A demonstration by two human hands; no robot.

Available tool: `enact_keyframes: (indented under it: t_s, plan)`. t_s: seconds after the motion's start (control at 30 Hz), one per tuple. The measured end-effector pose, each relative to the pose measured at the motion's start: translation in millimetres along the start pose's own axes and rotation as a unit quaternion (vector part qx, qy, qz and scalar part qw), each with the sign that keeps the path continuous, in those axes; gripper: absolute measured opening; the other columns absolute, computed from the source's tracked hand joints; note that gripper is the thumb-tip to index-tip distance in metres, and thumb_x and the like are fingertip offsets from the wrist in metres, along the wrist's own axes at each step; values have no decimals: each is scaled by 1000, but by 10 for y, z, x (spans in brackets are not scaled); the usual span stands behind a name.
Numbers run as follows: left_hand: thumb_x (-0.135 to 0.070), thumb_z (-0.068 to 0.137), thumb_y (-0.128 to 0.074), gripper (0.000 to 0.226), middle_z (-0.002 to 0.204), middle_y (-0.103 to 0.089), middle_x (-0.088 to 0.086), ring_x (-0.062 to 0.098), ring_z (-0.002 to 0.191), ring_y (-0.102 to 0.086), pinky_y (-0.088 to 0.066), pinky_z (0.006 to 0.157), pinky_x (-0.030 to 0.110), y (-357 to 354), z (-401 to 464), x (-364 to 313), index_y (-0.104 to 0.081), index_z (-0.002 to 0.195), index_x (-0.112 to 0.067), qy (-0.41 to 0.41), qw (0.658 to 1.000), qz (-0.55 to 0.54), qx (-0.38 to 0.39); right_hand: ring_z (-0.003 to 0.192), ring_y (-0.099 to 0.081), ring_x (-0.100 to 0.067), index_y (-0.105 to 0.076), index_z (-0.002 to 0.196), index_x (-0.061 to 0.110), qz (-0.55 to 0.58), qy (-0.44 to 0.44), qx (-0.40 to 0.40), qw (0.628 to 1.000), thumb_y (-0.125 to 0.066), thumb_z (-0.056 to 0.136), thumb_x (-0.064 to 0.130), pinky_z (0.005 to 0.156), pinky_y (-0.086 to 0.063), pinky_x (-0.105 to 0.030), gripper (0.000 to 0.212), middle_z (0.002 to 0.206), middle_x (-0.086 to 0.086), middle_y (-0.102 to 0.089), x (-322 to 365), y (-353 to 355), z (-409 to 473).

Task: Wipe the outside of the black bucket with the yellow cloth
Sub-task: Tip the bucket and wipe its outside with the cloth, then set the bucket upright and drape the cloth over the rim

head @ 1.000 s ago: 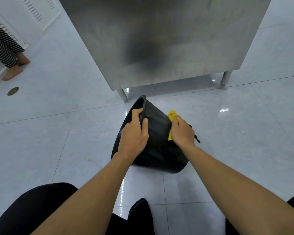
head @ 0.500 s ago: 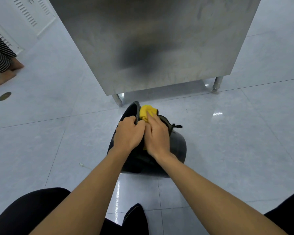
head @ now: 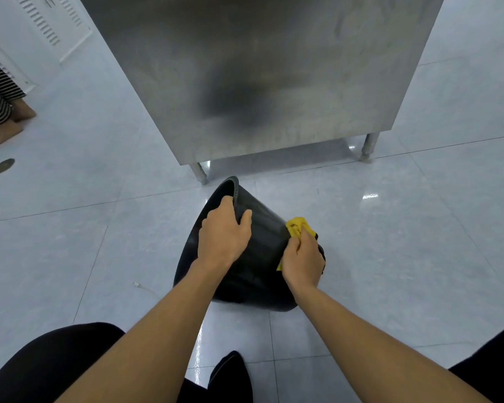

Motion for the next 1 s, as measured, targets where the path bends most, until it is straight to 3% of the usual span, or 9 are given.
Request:
enact_keyframes:
  t_s: [0.17,0.27,0.43,0.53,0.63,0.73,0.87,1.0]
  plan:
    - [-39,95,-58,22,84,-57,-6,12,72,-55,-52,68,31,7,41,26,-51,98,-19,-21,1000,-8,-9,106,-57,-13,-56,138,30,65,18,58,996,-46,101,32,92,-47,-32,39,120,10,-63,214,-55,-1]
    - [-35,95,-59,20,77,-58,-5,13,64,-56,-49,59,33,-14,26,-46,-48,92,-18,-86,996,4,5,105,-63,-10,-65,129,31,163,6,74,984,-62,95,33,91,-52,-29,35,118,10,-69,349,-30,86]
    - [-28,98,-53,16,75,-58,-2,27,64,-55,-40,56,36,-212,-106,-70,-38,94,-21,-174,975,107,91,98,-59,2,-70,112,28,254,-4,-21,967,-76,85,21,73,-43,-2,28,109,12,-66,488,172,215]
    - [-28,99,-50,15,74,-58,-1,32,62,-55,-44,54,40,-322,-127,-18,-37,97,-20,-195,962,158,107,102,-58,-2,-64,102,27,258,26,-60,964,-77,82,15,81,-47,-12,27,108,7,-63,586,275,265]
    - [-27,99,-50,16,72,-53,-4,31,59,-54,-46,53,41,-429,-176,-37,-35,97,-21,-210,957,159,123,101,-56,0,-56,100,32,250,46,-88,963,-72,79,4,88,-49,-24,39,108,7,-60,628,364,290]
    - [-27,99,-49,13,77,-56,-4,30,61,-55,-46,52,40,-550,-211,-46,-38,102,-21,-221,955,148,130,99,-58,1,-49,103,44,253,72,-102,959,-74,79,6,87,-51,-22,52,106,11,-59,652,423,297]
    - [-20,97,-53,16,84,-61,1,30,66,-59,-49,55,41,-695,-238,-25,-40,107,-22,-230,947,150,167,98,-59,-4,-52,132,27,228,126,-105,960,-78,78,8,81,-48,-11,63,108,6,-54,704,442,323]
    - [-19,92,-56,17,85,-62,3,31,71,-60,-55,63,48,-835,-220,23,-44,103,-23,-210,944,127,221,96,-59,0,-67,114,20,187,196,-111,956,-78,76,5,79,-46,-7,42,111,7,-51,799,476,304]
Point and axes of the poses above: each hand's wrist, its own z-axis towards the middle knuckle, its own y-axis out of the back of the hand, x = y × z, the point moved 4 cm from there along z, towards the middle knuckle
